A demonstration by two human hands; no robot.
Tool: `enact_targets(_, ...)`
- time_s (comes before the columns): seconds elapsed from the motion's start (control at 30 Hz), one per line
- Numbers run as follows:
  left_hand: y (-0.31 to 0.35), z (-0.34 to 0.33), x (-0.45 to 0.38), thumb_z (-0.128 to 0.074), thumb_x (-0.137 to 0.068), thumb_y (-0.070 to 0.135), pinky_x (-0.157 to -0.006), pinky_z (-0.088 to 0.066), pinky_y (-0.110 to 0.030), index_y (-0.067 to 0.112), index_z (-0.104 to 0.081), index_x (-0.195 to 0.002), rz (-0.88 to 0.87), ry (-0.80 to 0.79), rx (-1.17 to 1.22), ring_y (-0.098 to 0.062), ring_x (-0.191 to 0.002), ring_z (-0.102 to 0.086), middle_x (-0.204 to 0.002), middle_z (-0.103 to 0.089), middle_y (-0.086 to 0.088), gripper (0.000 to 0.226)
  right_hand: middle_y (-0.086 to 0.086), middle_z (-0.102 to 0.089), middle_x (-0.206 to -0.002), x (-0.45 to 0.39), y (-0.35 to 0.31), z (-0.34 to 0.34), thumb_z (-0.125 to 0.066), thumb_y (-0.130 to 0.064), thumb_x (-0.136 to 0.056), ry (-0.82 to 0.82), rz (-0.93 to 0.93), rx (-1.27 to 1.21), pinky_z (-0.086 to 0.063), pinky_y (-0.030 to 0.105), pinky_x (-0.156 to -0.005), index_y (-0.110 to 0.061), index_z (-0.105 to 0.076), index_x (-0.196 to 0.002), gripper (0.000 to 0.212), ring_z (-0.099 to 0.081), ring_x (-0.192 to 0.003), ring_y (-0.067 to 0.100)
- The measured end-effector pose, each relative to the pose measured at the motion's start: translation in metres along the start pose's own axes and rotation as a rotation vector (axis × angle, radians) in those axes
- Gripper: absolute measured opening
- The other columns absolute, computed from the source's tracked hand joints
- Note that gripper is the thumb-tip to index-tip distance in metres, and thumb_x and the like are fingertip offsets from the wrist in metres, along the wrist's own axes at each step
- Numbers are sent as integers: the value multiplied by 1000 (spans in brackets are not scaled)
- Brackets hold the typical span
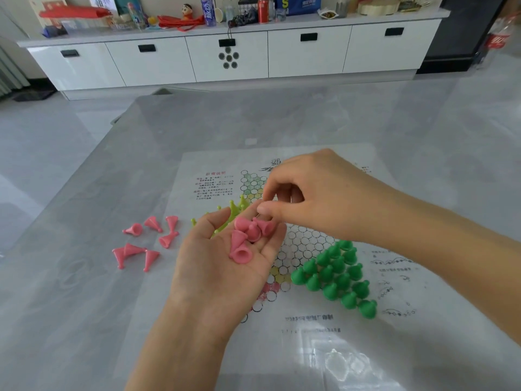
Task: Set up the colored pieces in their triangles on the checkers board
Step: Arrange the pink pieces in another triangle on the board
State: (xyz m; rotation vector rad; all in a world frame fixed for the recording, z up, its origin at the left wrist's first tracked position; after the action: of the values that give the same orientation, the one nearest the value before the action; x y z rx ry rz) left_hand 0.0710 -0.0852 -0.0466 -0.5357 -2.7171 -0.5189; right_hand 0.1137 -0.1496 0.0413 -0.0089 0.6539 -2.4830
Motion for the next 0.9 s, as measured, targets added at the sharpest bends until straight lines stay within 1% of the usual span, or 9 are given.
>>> enact_targets(0.1,0,-5,0,-41,-84,17,-103,-38,-42,-14,-66,-92,17,-34,13,-29,-88,-68,-80,-68,-20,41,-12,-61,-74,-3,4,-7,-59,-34,-84,21,-34,-30,-40,13,-59,-19,-68,-87,18,-52,-67,0)
enact_targets(0.2,2,-8,1,-41,-84,17,-99,-42,-39,-11,-53,-117,-7,-51,48,-24,-65,-67,-68,-64,-15,45,-17,-54,-67,-4,7,-16,-61,-33,-82,-15,-47,-57,-36,7,-56,-19,-64,-79,14,-49,-64,-4)
enact_targets(0.4,7,-3,4,-41,-85,17,-58,-56,-34,-16,-53,-114,-47,11,9,-23,-50,-63,-72,-62,-17,45,-19,-53,-68,-2,3,-23,-62,-22,-81,-104,-27,-123,-41,7,-65,-18,-67,-87,9,-50,-63,-6)
enact_targets(0.5,9,-3,5,-40,-87,18,-74,-55,-36,-14,-51,-115,-61,18,-1,-21,-52,-64,-63,-63,-17,44,-17,-59,-73,-3,-2,-20,-63,-19,-80,-128,2,-133,-45,10,-71,-20,-66,-86,7,-56,-70,-3)
enact_targets(0.6,12,2,3,-44,-83,17,-95,-43,-46,-15,-49,-116,-58,56,-16,-35,-83,-68,-86,-69,-25,46,-16,-61,-74,-18,22,7,-67,-22,-79,-21,-43,-122,-43,0,-66,-22,-65,-83,5,-57,-67,-10)
enact_targets(0.67,14,6,3,-46,-79,16,-96,-42,-49,-16,-50,-115,-61,77,-19,-40,-99,-62,-96,-67,-29,48,-11,-64,-74,-31,58,38,-70,-19,-77,179,-134,-109,-46,4,-64,-18,-66,-82,7,-58,-64,-7)
enact_targets(0.73,15,6,2,-47,-78,15,-96,-42,-48,-16,-50,-114,-68,71,-14,-39,-100,-61,-96,-67,-28,48,-1,-66,-79,-41,92,54,-70,-15,-76,300,-230,-49,-50,23,-77,-10,-66,-83,9,-62,-75,8)
enact_targets(0.8,18,6,3,-47,-77,15,-95,-43,-48,-16,-51,-114,-75,66,-14,-39,-100,-62,-95,-68,-27,49,4,-67,-85,-51,115,47,-70,-13,-75,266,-265,50,-47,29,-79,-7,-66,-84,11,-62,-86,19)
enact_targets(0.9,19,6,2,-47,-77,15,-94,-44,-47,-16,-51,-114,-69,65,-6,-38,-96,-65,-96,-68,-26,49,-2,-59,-87,-58,131,23,-70,-18,-76,153,-270,121,-40,20,-72,-14,-65,-79,7,-60,-77,16)
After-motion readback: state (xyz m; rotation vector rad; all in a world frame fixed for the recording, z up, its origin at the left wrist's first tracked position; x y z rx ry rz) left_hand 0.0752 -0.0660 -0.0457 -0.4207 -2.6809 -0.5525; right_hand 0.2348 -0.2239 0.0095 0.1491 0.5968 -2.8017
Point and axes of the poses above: each hand's wrist, its own x-axis away from the middle knuckle, its own z-axis out of the back of the hand, y = z × x, the point moved 9 cm from there along -x, towards the middle knuckle
